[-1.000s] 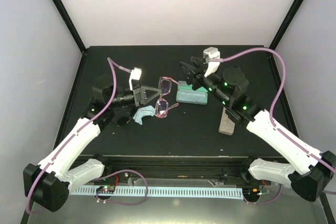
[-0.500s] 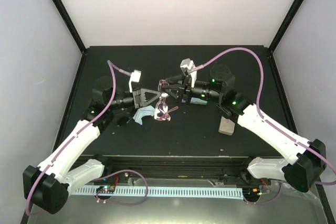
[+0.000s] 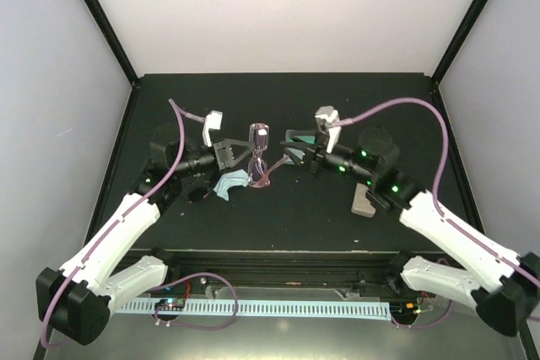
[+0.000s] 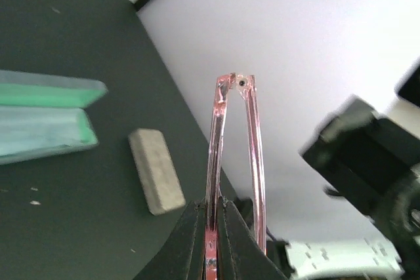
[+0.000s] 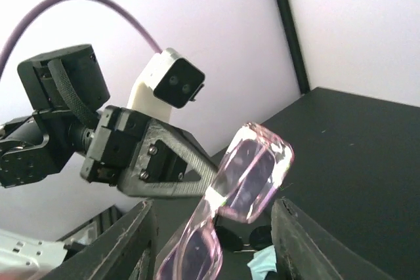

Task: Organize the sunglasses
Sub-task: Fold the sunglasses.

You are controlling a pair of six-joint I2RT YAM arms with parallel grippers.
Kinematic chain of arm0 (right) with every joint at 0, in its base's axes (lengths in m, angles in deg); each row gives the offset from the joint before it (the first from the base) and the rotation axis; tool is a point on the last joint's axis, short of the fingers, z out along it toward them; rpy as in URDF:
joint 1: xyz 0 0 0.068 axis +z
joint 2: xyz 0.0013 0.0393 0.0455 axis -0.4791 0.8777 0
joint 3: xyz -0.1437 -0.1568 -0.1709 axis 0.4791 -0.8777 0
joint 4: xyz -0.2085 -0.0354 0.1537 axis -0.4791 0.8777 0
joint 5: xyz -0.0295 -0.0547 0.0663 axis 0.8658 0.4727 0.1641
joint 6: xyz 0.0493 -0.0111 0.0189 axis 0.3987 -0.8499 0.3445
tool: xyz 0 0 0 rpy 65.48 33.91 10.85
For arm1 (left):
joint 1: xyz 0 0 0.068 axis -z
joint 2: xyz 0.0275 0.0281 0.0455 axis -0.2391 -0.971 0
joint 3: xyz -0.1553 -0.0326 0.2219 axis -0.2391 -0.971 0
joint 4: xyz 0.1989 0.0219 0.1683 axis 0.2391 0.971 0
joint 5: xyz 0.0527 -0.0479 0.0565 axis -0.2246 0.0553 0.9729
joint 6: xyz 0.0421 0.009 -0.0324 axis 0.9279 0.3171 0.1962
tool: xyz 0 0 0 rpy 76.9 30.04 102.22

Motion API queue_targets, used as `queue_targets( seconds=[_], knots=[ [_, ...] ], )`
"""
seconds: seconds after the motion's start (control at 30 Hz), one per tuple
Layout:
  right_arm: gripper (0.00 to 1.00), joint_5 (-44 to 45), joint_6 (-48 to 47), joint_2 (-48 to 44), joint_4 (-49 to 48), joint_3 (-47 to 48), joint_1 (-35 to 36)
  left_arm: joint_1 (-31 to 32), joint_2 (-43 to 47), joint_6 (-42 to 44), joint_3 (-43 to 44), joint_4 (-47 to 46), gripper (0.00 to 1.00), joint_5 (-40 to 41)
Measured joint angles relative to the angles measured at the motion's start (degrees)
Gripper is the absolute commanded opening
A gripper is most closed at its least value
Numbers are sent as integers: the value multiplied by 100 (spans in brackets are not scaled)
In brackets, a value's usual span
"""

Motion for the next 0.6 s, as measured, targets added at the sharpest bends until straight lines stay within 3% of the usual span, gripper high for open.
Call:
queue_targets(
  seconds=[0.23, 0.33, 0.6],
  knots=[
    [27, 710, 634, -1064, -280, -1025, -2, 0, 17, -50, 55, 151, 2, 1486],
    [17, 236, 796, -942, -433, -1368, 0, 2, -136, -44, 149, 133, 1, 1755],
    [9, -828, 1021, -76, -1078, -1458, 402, 114, -431, 173, 319, 122, 2, 1856]
  ],
)
